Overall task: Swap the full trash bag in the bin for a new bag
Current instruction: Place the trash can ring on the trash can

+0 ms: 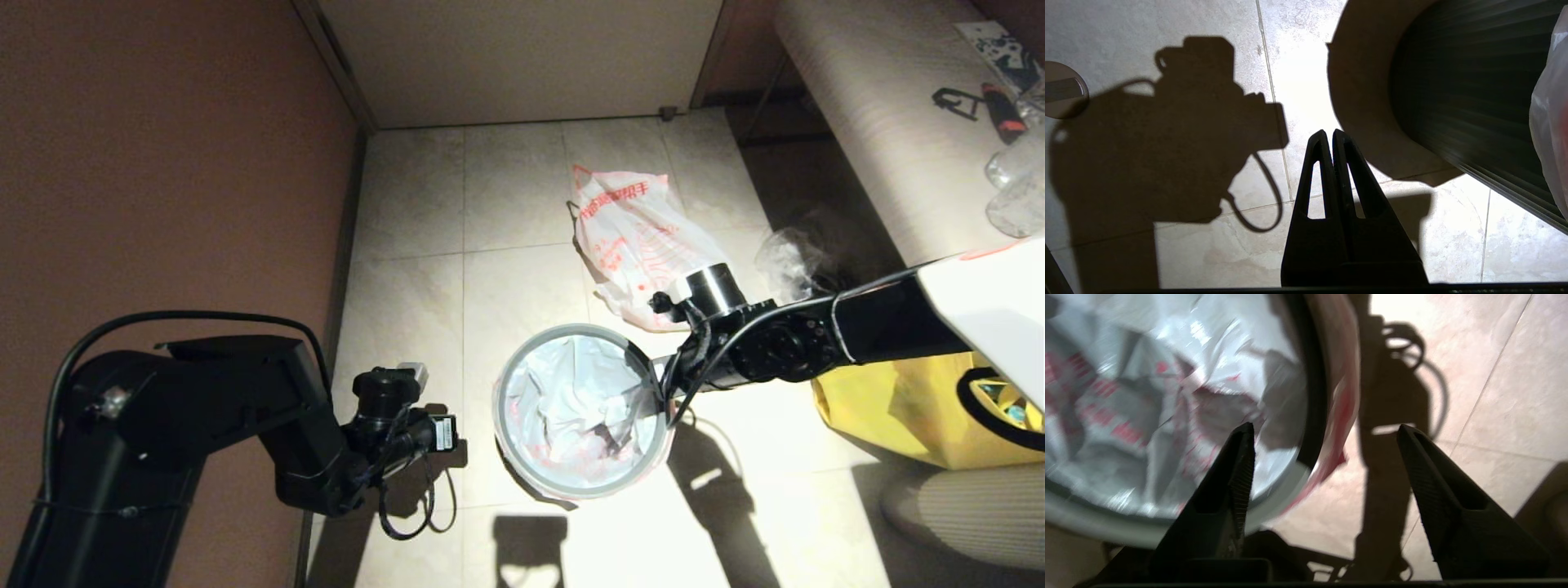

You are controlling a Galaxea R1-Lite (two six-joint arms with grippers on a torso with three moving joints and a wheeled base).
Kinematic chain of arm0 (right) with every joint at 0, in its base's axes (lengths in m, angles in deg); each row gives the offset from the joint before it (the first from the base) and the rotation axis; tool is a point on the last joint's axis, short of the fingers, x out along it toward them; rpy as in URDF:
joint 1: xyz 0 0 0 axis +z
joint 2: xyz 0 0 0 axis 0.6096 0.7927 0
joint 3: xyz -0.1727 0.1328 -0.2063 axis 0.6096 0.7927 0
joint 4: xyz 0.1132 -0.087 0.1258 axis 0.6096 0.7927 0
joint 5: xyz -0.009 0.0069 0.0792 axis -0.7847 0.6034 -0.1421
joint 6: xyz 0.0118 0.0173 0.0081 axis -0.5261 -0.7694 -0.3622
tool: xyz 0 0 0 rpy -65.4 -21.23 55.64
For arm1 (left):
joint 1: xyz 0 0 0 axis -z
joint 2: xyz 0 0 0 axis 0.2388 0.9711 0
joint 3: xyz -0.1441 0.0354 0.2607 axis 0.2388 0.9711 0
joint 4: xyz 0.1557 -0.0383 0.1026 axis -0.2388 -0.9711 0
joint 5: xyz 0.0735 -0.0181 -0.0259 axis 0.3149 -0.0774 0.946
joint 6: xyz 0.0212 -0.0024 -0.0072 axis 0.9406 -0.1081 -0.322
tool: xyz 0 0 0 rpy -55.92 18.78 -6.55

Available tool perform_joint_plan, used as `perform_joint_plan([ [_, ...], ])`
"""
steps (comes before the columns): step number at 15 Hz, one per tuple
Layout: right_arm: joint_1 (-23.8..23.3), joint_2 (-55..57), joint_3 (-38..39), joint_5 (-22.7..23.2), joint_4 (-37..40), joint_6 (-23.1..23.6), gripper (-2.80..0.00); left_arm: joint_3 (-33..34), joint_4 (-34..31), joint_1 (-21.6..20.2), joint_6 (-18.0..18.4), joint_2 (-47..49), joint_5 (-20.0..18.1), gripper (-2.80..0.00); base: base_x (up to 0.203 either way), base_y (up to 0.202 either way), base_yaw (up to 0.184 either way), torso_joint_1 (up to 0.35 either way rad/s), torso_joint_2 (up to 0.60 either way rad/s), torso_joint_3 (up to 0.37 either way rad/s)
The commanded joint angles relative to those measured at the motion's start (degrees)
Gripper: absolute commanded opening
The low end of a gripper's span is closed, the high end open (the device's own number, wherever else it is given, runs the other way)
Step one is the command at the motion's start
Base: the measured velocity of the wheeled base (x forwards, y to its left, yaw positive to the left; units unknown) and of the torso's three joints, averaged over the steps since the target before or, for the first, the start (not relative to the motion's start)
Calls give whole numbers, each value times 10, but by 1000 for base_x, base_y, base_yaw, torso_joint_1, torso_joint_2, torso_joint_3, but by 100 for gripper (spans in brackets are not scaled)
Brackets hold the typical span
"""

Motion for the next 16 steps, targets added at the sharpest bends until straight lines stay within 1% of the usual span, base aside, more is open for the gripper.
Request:
perform_joint_plan([
  [1,5,-86,53,25,-3,-14,0,0,4,0,-1,-8,12,-280,0,0,0,0,0,0],
  [2,8,-121,88,66,-20,-37,-280,2,3,1,-1,-20,22,-280,0,0,0,0,0,0],
  [4,3,-159,164,227,-116,-89,-280,17,2,4,-1,-57,26,-280,0,0,0,0,0,0],
  [5,-8,-164,189,277,-154,-117,-280,24,1,6,-1,-79,26,-280,0,0,0,0,0,0],
  [6,-19,-155,195,297,-164,-126,-280,27,-3,6,0,-105,27,-280,0,0,0,0,0,0],
  [7,-33,-137,195,318,-166,-126,-280,27,-19,7,1,-138,26,-280,0,0,0,0,0,0],
  [8,-50,-117,194,342,-170,-124,-280,26,-49,11,-1,-180,23,-280,0,0,0,0,0,0],
  [9,-66,-97,192,364,-180,-121,-280,25,-87,18,-9,-223,8,-280,0,0,0,0,0,0],
  [10,-77,-78,192,377,-194,-119,-280,24,-121,24,-30,-255,-23,-280,0,0,0,0,0,0],
  [11,-85,-60,192,384,-214,-118,-280,23,-157,29,-61,-274,-81,-280,0,0,0,0,0,0],
  [12,-91,-44,192,387,-232,-118,-280,23,-178,31,-83,-278,-125,-280,0,0,0,0,0,0],
  [14,-99,-23,188,389,-261,-118,-280,28,-185,27,-113,-282,-197,-280,0,0,0,0,0,0],
  [16,-104,-5,183,394,-280,-118,-280,40,-186,14,-126,-280,-291,-280,0,0,0,0,0,0],
])
